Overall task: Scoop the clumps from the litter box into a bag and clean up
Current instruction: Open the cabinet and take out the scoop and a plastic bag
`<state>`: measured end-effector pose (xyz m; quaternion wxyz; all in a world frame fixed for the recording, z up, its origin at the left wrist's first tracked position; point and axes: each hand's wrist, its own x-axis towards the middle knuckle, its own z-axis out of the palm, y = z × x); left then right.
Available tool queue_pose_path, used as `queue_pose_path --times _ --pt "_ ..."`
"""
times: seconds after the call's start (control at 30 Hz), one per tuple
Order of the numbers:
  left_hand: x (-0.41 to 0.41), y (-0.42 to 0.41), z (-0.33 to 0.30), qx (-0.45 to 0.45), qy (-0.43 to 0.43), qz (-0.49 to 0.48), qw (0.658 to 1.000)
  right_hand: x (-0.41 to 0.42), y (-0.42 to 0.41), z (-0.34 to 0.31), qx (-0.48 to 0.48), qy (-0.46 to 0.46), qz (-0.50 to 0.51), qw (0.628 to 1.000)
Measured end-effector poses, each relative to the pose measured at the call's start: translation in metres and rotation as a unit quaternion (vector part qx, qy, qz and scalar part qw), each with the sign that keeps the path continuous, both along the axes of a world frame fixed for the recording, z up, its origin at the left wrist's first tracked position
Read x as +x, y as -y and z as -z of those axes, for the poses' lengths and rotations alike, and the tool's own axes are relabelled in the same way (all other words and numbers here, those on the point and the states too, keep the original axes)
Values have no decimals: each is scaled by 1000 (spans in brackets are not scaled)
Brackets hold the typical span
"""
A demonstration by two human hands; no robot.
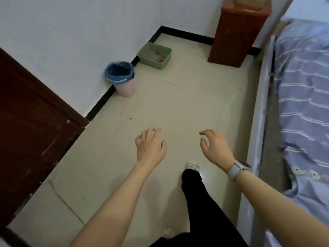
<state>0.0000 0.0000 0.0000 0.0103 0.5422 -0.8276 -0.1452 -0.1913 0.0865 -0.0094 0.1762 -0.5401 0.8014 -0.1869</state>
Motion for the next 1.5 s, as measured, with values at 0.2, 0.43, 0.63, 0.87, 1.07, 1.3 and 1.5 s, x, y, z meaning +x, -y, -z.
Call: queue_pose_path --times 0.2,0.43,0.63,0.87,1.07,1.3,1.5 --pt "-110 114 -4 -19 9 32 999 -97 109 -6 25 -13 14 1000" --pt "-193 235 -17 -30 14 50 998 -183 233 -24 25 -36 15 999" --pt "-235 360 -4 -16 33 56 998 -235 348 -10 57 -36 21 997" --pt "-302 531 2 -10 28 113 993 -290 493 -11 99 -34 70 992" --pt "-379 640 5 0 30 159 987 -352 577 -17 114 -26 119 986" --pt "-488 732 32 29 43 182 982 -452 668 5 132 1 148 980" --pt "-604 814 56 59 42 157 985 -567 758 29 140 35 137 980"
